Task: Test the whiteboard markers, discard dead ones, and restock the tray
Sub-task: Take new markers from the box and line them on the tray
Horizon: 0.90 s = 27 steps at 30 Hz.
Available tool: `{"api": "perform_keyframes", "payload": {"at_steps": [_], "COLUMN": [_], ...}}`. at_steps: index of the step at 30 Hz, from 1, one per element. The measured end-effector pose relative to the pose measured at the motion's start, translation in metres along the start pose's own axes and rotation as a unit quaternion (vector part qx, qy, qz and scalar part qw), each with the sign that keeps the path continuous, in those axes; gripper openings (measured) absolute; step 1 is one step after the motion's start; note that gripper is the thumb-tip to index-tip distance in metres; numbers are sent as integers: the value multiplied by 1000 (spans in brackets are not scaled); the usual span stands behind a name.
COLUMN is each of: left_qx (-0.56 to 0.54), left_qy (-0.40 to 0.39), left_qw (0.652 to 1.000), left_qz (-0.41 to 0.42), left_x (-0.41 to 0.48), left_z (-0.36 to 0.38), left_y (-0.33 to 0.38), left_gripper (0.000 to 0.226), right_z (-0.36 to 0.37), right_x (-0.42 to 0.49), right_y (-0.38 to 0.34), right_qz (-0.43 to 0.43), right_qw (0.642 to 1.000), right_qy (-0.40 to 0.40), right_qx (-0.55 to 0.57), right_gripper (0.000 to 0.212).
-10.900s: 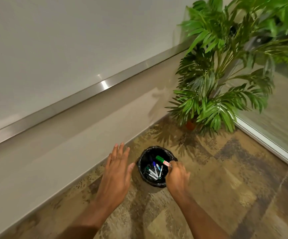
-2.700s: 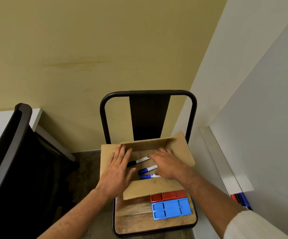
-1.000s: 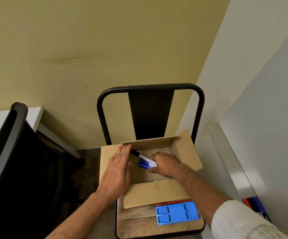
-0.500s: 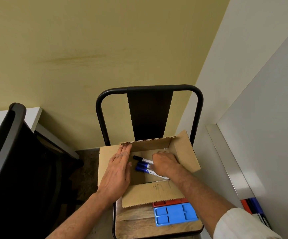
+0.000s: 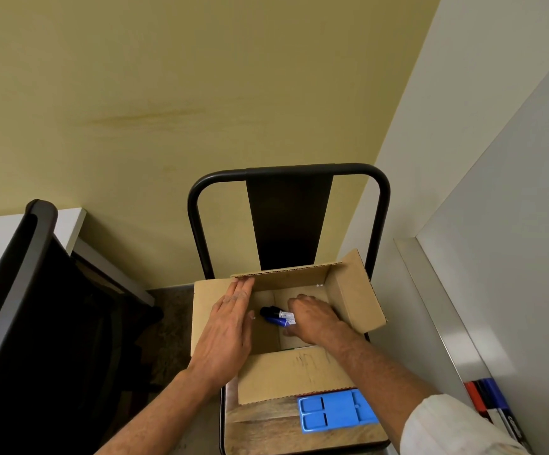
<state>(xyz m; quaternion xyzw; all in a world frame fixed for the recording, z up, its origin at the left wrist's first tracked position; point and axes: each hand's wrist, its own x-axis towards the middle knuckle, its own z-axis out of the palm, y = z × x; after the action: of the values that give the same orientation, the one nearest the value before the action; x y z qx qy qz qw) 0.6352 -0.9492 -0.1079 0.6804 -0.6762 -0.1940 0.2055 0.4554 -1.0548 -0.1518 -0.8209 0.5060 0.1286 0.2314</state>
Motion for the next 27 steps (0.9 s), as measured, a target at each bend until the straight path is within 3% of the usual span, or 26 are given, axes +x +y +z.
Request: {"api": "perform_keyframes", "payload": {"at_steps": [6, 19, 27], "left_qx": [0, -1, -177], "left_qy": [-6, -7, 14], "left_qw": [1000, 1000, 983], "left_qz": [-4, 2, -43], "left_x": [0, 1, 8], "left_z": [1, -2, -21], "left_y": [3, 7, 22], "left_gripper": [60, 58, 51], "right_z": [0, -10, -66], "right_x": [-1, -6, -43], "right_y": [-1, -9, -24], "right_qz": [4, -18, -82], "right_qw": [1000, 999, 991], "right_qy": [-18, 0, 17], "right_qx": [21, 46, 106], "right_gripper": [52, 23, 22]}}
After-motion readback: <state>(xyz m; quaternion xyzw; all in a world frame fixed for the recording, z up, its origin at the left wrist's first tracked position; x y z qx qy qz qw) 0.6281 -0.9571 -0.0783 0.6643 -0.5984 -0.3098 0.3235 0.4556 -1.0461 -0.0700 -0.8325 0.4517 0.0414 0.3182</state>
